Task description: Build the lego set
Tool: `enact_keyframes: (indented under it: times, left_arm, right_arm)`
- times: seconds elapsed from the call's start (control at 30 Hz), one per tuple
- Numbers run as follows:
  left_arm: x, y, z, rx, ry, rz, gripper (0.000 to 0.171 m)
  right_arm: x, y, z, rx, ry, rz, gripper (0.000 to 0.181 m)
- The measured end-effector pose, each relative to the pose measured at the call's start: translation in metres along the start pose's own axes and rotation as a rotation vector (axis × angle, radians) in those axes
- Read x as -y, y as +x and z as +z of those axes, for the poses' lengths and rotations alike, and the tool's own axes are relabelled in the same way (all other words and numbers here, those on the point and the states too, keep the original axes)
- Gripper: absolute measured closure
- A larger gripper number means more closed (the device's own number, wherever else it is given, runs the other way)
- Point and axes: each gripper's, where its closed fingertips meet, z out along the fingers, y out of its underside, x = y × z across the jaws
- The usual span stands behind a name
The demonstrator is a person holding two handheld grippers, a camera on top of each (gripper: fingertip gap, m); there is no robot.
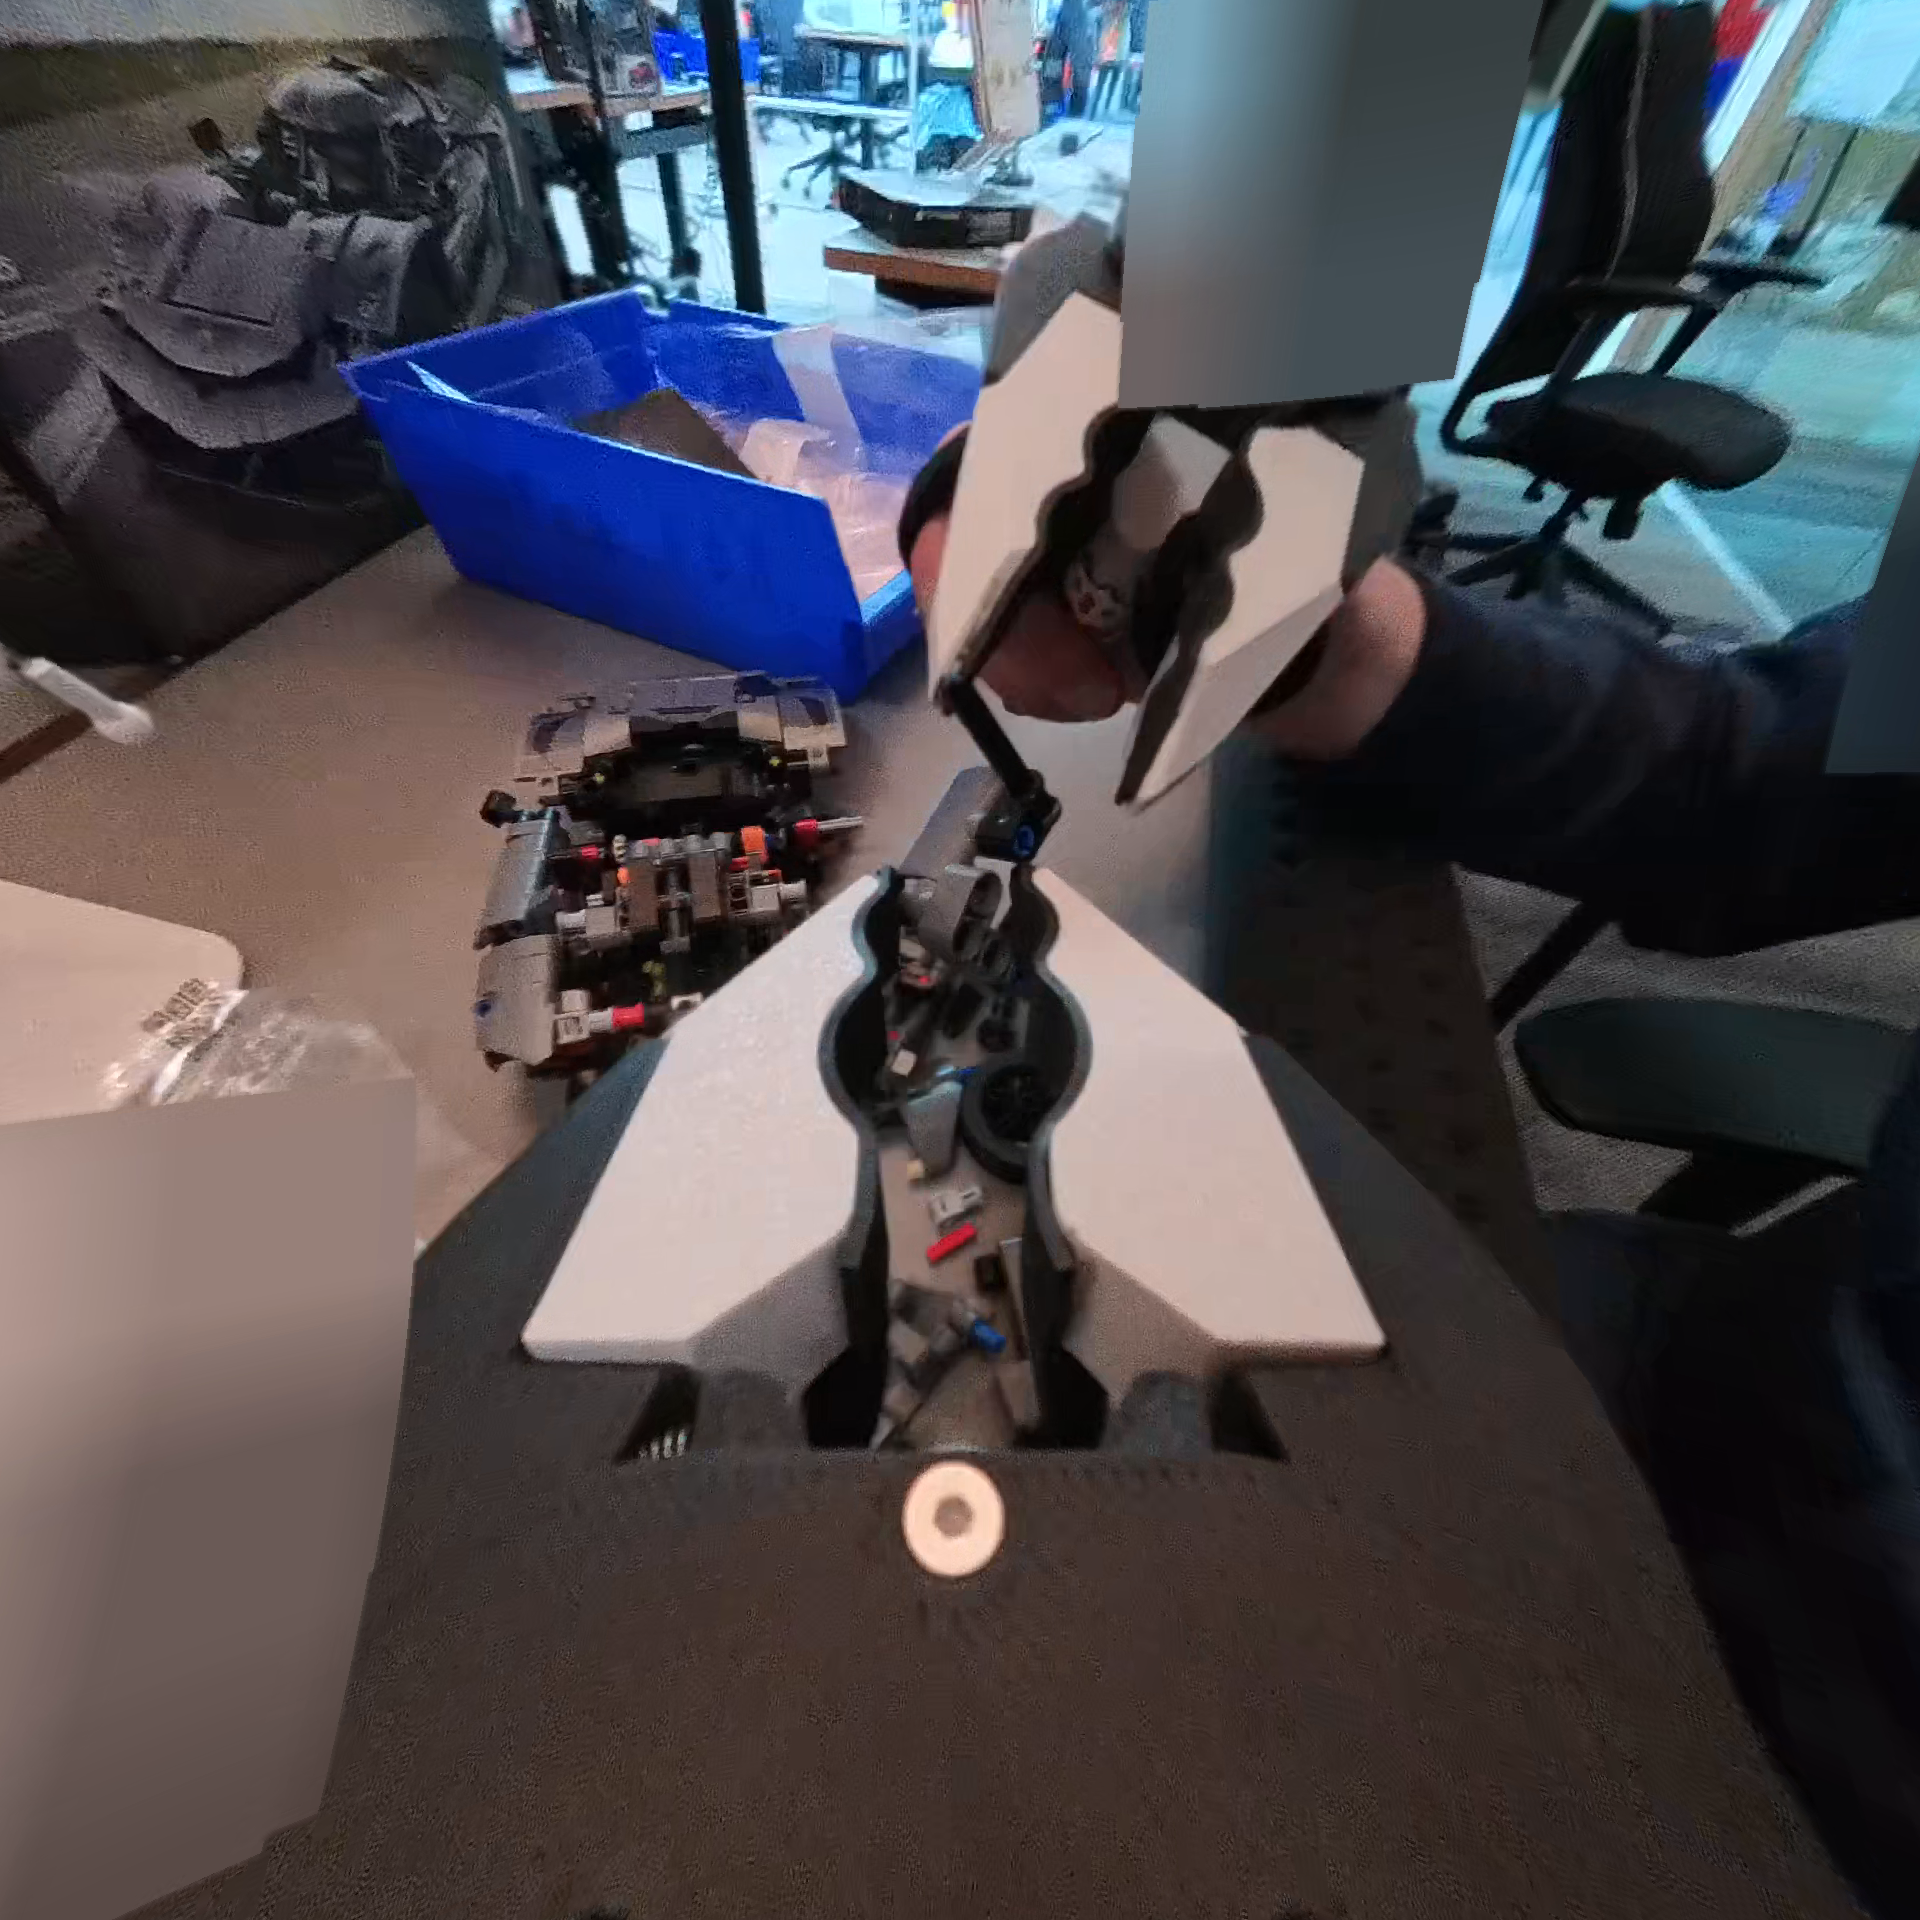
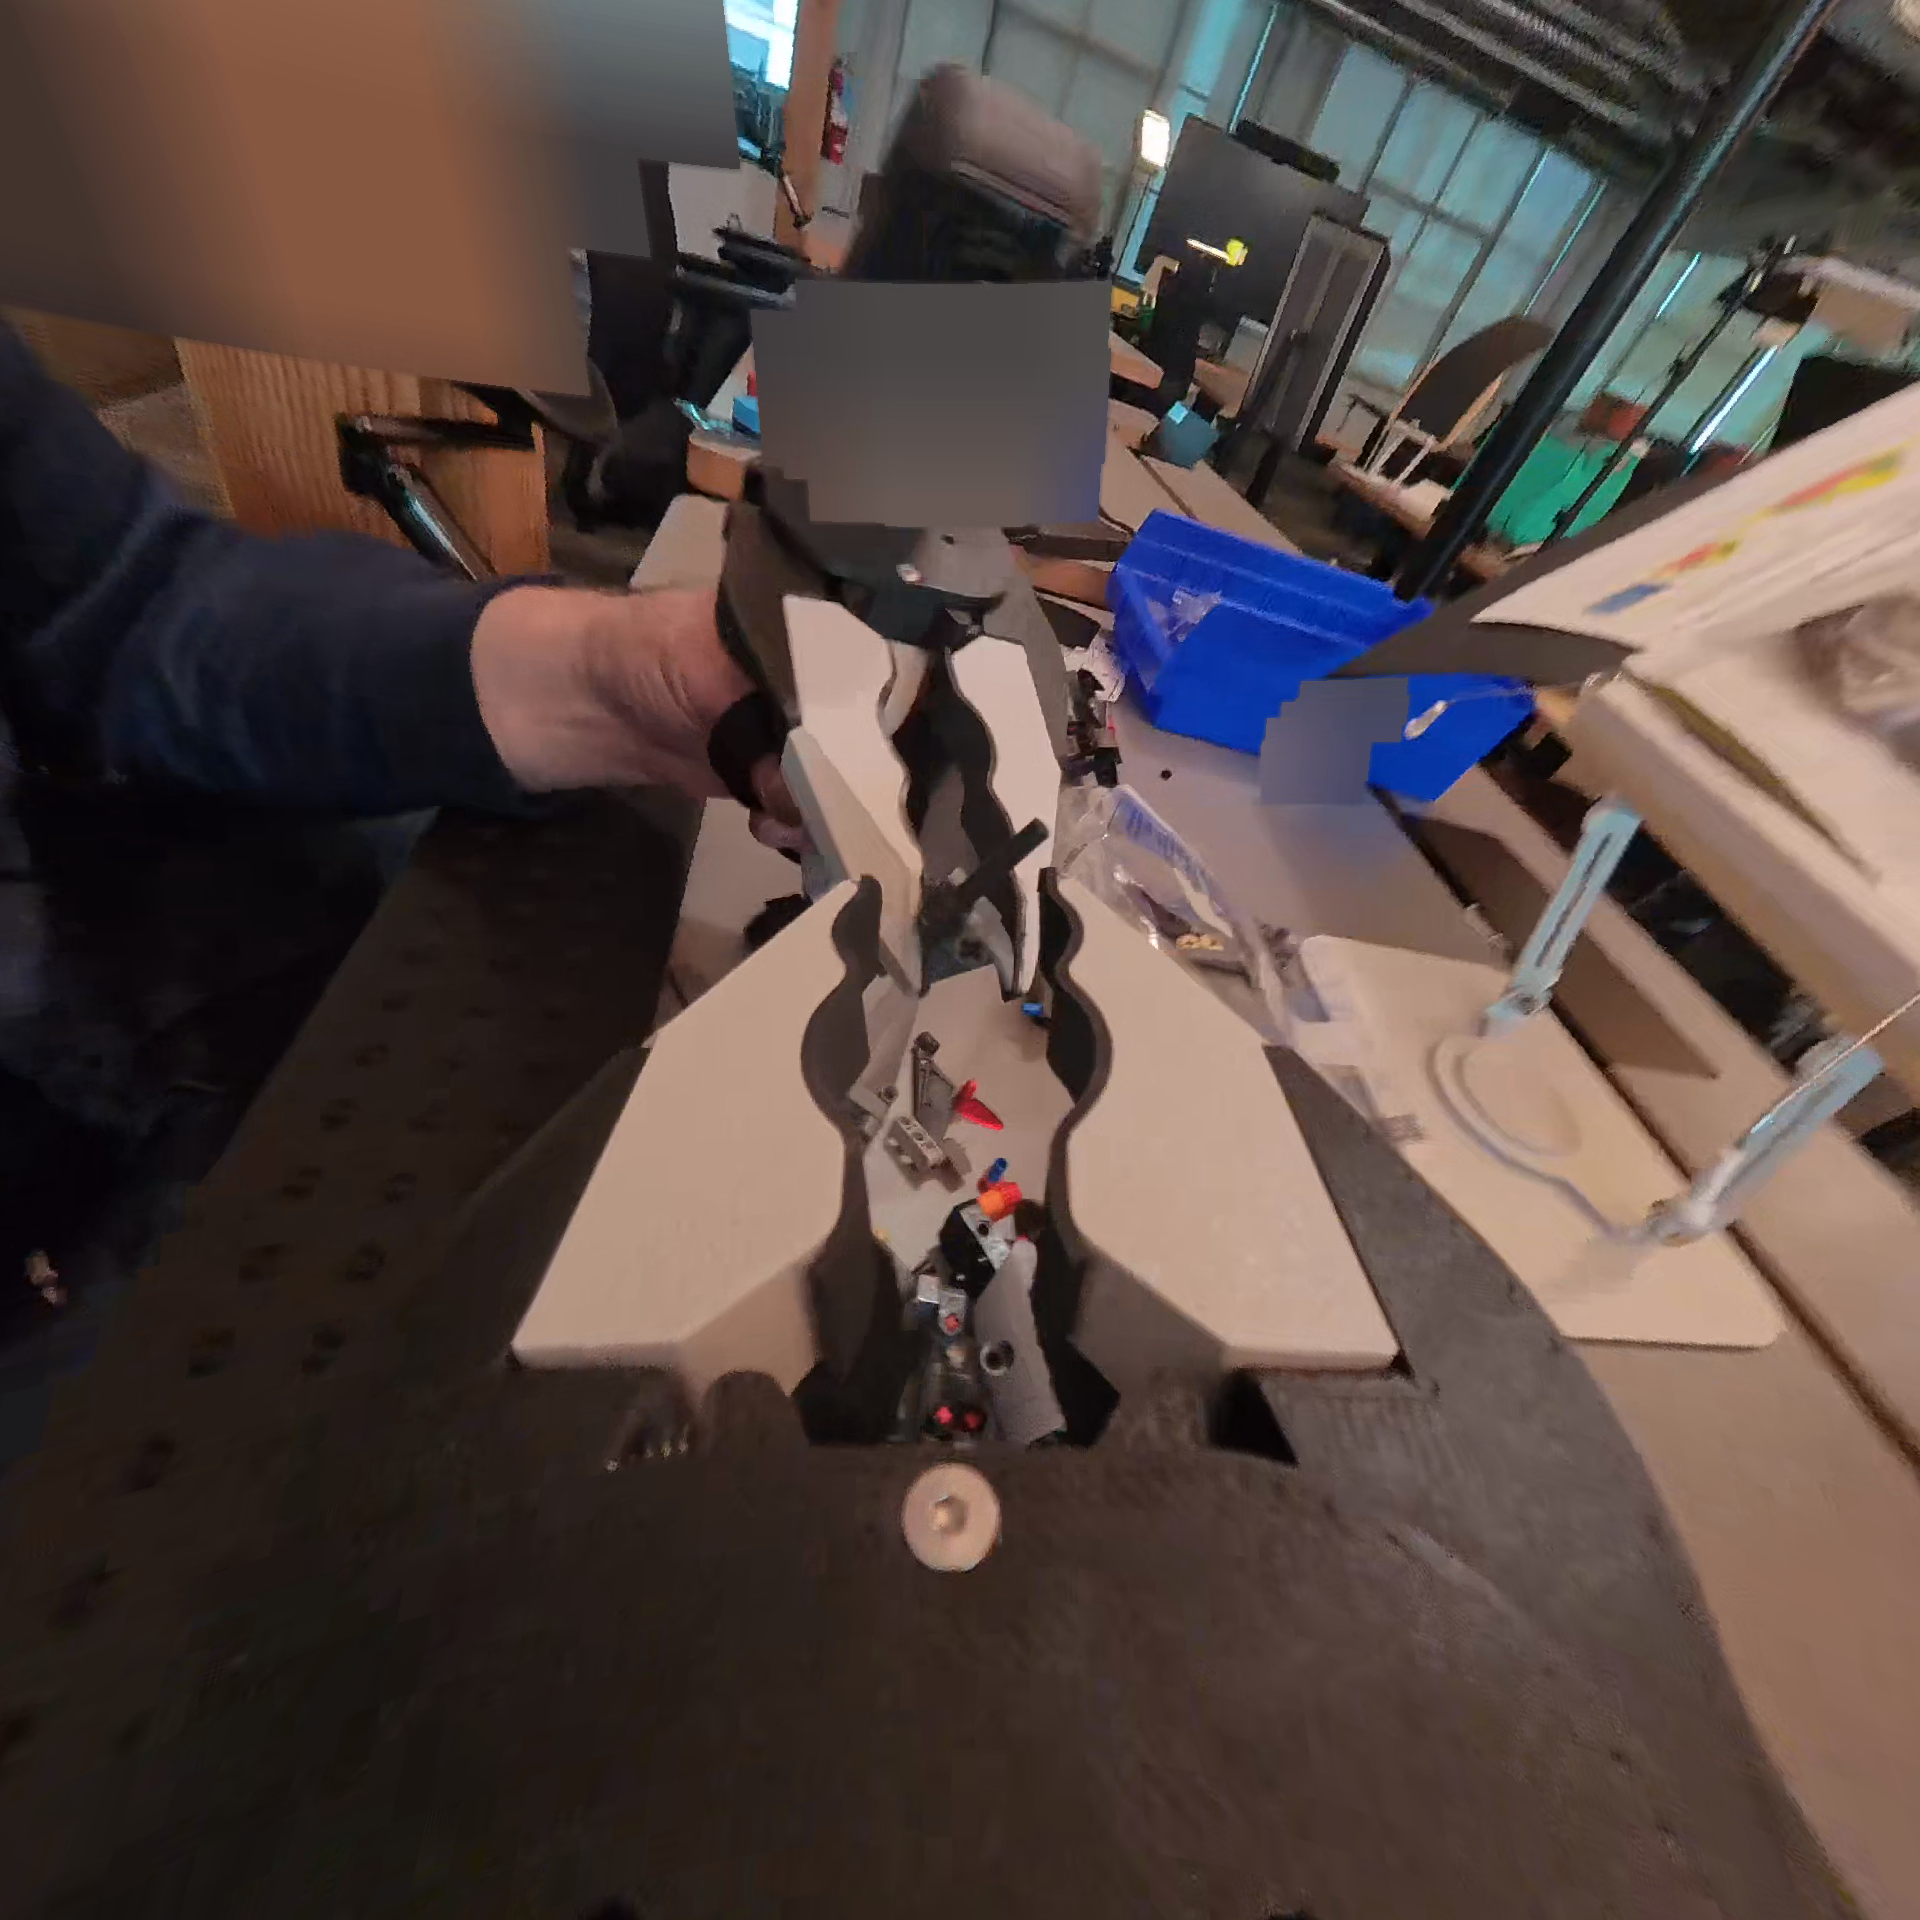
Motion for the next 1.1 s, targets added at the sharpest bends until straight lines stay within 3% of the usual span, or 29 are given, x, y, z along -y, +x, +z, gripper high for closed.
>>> enact_keyframes:
  times: [0.17, 0.3, 0.5, 0.7, 0.83, 1.1]
  left_arm:
    - [-0.004, -0.010, 0.005, 0.182, -0.084, 0.230, 0.153]
    - [-0.003, -0.013, 0.005, 0.268, -0.109, 0.357, 0.153]
    - [0.007, 0.009, 0.010, 0.051, 0.007, 0.176, 0.132]
    - [0.015, 0.020, 0.006, -0.093, 0.099, 0.054, 0.143]
    - [0.012, 0.013, 0.007, 0.014, 0.047, 0.168, 0.147]
    - [0.001, 0.002, 0.011, 0.134, -0.071, 0.250, 0.151]
  right_arm:
    - [-0.006, 0.003, 0.006, 0.076, 0.029, 0.236, 0.176]
    - [-0.005, -0.001, 0.004, 0.140, 0.053, 0.309, 0.180]
    - [0.004, -0.009, 0.001, 0.229, 0.124, 0.333, 0.180]
    - [0.011, -0.018, 0.000, 0.295, 0.159, 0.331, 0.180]
    - [0.009, -0.016, 0.002, 0.232, 0.127, 0.260, 0.181]
    - [-0.002, -0.008, 0.009, 0.121, 0.050, 0.183, 0.181]
